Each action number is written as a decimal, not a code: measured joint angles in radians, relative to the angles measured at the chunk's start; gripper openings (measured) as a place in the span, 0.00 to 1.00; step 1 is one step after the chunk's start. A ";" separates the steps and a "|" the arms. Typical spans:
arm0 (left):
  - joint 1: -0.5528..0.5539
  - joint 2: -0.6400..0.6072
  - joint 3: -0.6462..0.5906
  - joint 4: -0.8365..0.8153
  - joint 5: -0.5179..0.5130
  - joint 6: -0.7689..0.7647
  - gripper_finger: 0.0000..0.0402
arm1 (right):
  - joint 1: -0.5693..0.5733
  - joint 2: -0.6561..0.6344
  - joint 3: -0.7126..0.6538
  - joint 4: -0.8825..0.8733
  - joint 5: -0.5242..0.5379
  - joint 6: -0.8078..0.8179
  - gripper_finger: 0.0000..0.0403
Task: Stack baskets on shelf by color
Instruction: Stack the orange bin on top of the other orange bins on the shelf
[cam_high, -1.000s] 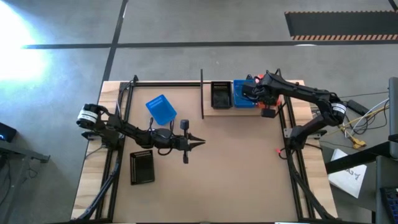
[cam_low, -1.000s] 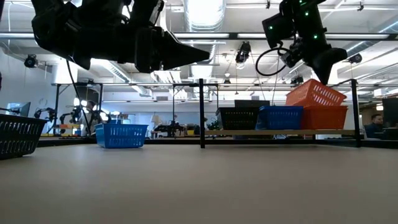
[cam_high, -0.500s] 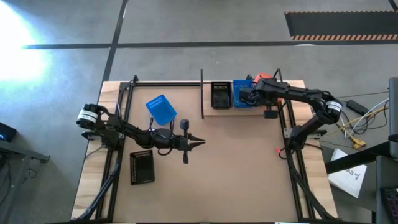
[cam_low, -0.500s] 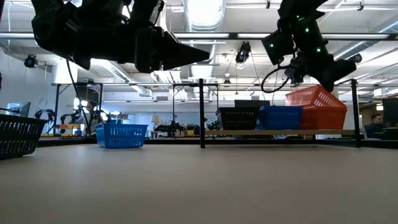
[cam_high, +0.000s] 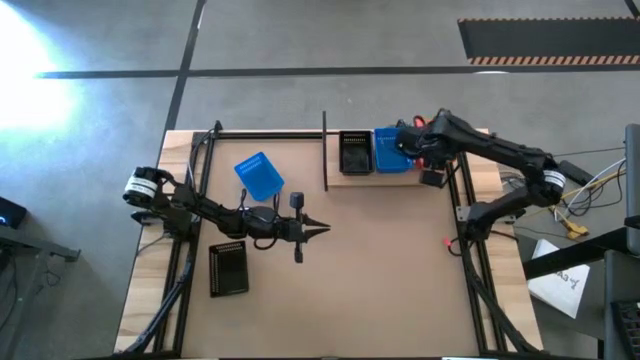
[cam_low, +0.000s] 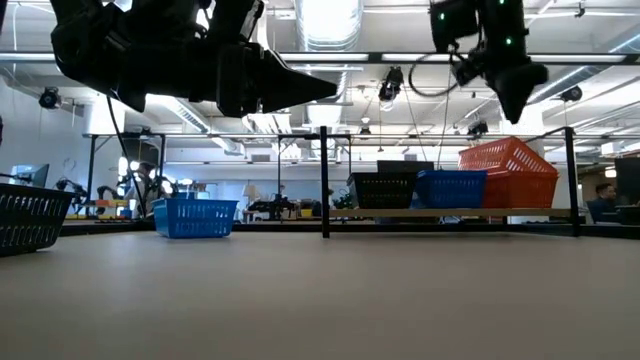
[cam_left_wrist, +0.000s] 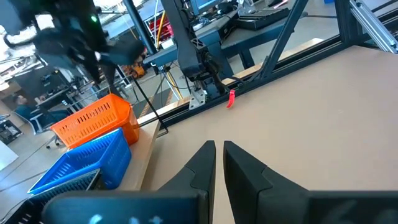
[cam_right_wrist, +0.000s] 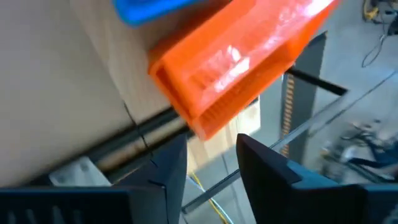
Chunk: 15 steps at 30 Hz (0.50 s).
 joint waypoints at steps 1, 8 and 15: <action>0.000 0.000 0.000 0.000 0.000 0.000 0.04 | -0.006 -0.013 0.011 0.024 -0.002 0.014 0.34; 0.000 0.000 0.000 0.000 0.000 0.000 0.04 | -0.174 -0.065 0.025 0.198 -0.211 0.141 0.39; 0.000 0.000 0.000 0.000 0.000 0.000 0.04 | -0.374 -0.018 0.006 0.242 -0.316 0.178 0.45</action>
